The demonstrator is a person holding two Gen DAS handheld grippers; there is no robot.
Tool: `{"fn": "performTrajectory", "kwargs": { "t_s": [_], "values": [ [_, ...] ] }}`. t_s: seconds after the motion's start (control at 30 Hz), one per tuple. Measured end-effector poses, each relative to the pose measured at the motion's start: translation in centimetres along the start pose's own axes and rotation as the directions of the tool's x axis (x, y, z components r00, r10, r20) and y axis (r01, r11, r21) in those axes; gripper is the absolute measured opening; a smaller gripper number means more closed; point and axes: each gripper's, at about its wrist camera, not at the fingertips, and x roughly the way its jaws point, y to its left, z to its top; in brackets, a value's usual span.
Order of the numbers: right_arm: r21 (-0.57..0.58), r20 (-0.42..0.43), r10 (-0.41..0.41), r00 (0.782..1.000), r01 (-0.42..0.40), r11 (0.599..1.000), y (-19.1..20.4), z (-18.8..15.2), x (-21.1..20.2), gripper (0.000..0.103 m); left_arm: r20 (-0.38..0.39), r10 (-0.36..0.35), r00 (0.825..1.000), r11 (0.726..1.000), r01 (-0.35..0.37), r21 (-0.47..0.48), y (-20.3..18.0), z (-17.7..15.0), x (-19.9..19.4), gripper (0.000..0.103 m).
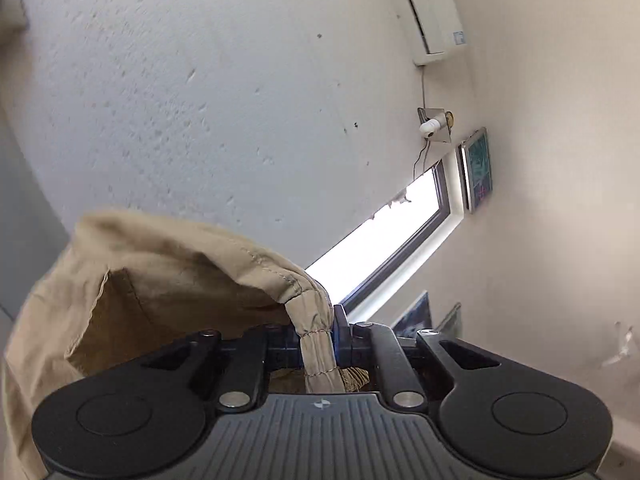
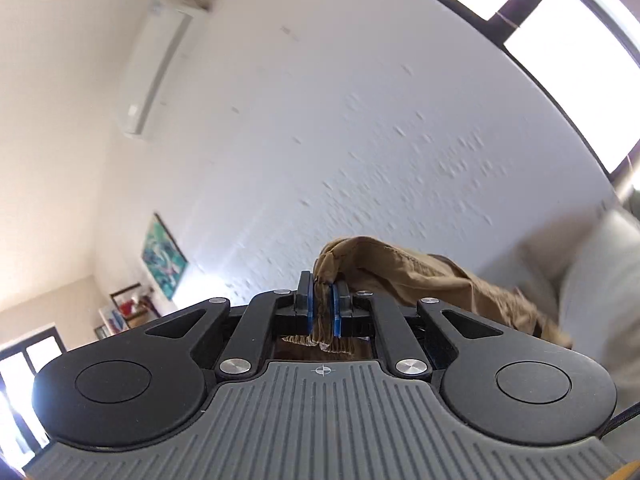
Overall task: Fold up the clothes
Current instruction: 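Lift the trousers by both cuffs with left and right grippers, shaking them out, then lay the trousers flat on the sofa and open both grippers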
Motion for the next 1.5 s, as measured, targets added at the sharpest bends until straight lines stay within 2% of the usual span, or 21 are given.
{"fn": "performTrajectory", "kwargs": {
  "t_s": [0.13, 0.27, 0.37, 0.47, 0.57, 0.67, 0.8, 0.9, 0.97, 1.0, 1.07, 1.13, 1.17, 1.23, 1.27, 1.3, 1.33, 1.37, 1.4, 1.43, 1.5],
  "values": [
    [0.006, -0.019, 0.01, 1.0, -0.01, 1.0, 3.9, 2.4, -0.6, 0.009, 0.002, -0.003, 1.0, 0.999, 0.003, 0.041, -3.5, 0.9, -1.0, 0.009],
    [-0.073, 0.073, 0.048, 0.996, -0.042, 0.996, 5.9, 2.9, -2.5, 0.009, 0.011, -0.006, 1.0, 0.993, 0.005, 0.116, -4.4, 0.6, -0.1, 0.01],
    [-0.093, 0.063, 0.006, 0.998, 0.0, 0.996, 6.0, 2.6, -1.7, 0.009, -0.014, 0.112, 0.994, 0.981, -0.109, 0.163, -2.8, 1.3, 2.6, 0.011],
    [-0.056, -0.041, -0.108, 0.993, 0.106, 0.993, 2.9, 2.0, 3.0, 0.009, -0.123, 0.272, 0.954, 0.955, -0.252, 0.153, 2.8, 2.0, 7.6, 0.011],
    [-0.031, -0.152, -0.252, 0.956, 0.25, 0.968, -2.3, 0.8, 10.5, 0.009, -0.22, 0.367, 0.904, 0.93, -0.361, 0.069, 9.6, 3.4, 11.4, 0.01],
    [-0.01, -0.162, -0.321, 0.933, 0.324, 0.946, -5.4, 0.6, 16.1, 0.009, -0.167, 0.368, 0.915, 0.929, -0.353, 0.113, 10.5, 5.2, 14.4, 0.01],
    [-0.143, 0.004, -0.228, 0.974, 0.226, 0.964, -1.5, 3.9, 17.3, 0.009, -0.013, 0.187, 0.982, 0.947, -0.177, 0.268, 4.2, 6.5, 13.6, 0.01],
    [-0.255, 0.092, -0.134, 0.987, 0.154, 0.955, 1.5, 5.2, 14.3, 0.009, -0.004, 0.143, 0.99, 0.943, -0.135, 0.305, 2.8, 5.3, 11.5, 0.011],
    [-0.286, 0.07, -0.133, 0.989, 0.147, 0.947, 2.0, 4.3, 11.9, 0.009, -0.06, 0.2, 0.978, 0.936, -0.173, 0.306, 3.9, 2.9, 9.7, 0.011],
    [-0.279, 0.037, -0.155, 0.987, 0.16, 0.947, 1.7, 3.3, 10.7, 0.009, -0.093, 0.24, 0.966, 0.93, -0.201, 0.309, 4.8, 1.4, 8.7, 0.011],
    [-0.236, -0.065, -0.218, 0.974, 0.198, 0.951, -0.8, 0.2, 8.8, 0.009, -0.182, 0.346, 0.92, 0.91, -0.282, 0.304, 8.8, -3.5, 6.4, 0.011],
    [-0.152, -0.199, -0.287, 0.937, 0.259, 0.954, -5.6, -4.3, 7.1, 0.009, -0.278, 0.449, 0.849, 0.882, -0.371, 0.291, 13.7, -8.5, 3.6, 0.011],
    [-0.119, -0.27, -0.335, 0.903, 0.314, 0.942, -8.5, -7.3, 6.3, 0.009, -0.343, 0.499, 0.796, 0.864, -0.429, 0.264, 16.9, -11.2, 2.5, 0.011],
    [-0.072, -0.41, -0.427, 0.806, 0.438, 0.896, -14.1, -13.6, 4.9, 0.009, -0.45, 0.59, 0.671, 0.8, -0.562, 0.211, 23.3, -16.6, 0.7, 0.01],
    [-0.038, -0.473, -0.456, 0.754, 0.499, 0.866, -16.8, -16.6, 4.2, 0.009, -0.486, 0.616, 0.62, 0.77, -0.605, 0.205, 25.6, -18.7, 0.0, 0.01],
    [-0.007, -0.532, -0.477, 0.7, 0.559, 0.829, -19.4, -19.7, 3.4, 0.009, -0.518, 0.635, 0.573, 0.741, -0.64, 0.201, 27.5, -20.6, -0.7, 0.01],
    [0.011, -0.577, -0.493, 0.651, 0.609, 0.793, -21.5, -22.4, 2.4, 0.009, -0.541, 0.64, 0.546, 0.724, -0.664, 0.187, 28.6, -21.7, -1.3, 0.01],
    [0.018, -0.606, -0.504, 0.615, 0.644, 0.765, -22.8, -24.3, 1.5, 0.009, -0.552, 0.643, 0.531, 0.708, -0.686, 0.165, 29.8, -22.0, -1.8, 0.01],
    [0.018, -0.623, -0.511, 0.592, 0.664, 0.747, -23.5, -25.6, 0.8, 0.009, -0.544, 0.647, 0.535, 0.706, -0.69, 0.161, 29.8, -22.1, -2.1, 0.01],
    [0.012, -0.631, -0.516, 0.579, 0.673, 0.74, -23.8, -26.3, 0.3, 0.009, -0.535, 0.65, 0.539, 0.704, -0.693, 0.157, 29.8, -22.2, -2.4, 0.01],
    [0.005, -0.632, -0.512, 0.581, 0.664, 0.748, -23.7, -26.3, -0.1, 0.009, -0.534, 0.642, 0.55, 0.708, -0.693, 0.138, 29.7, -21.8, -2.4, 0.01]
  ]
}}
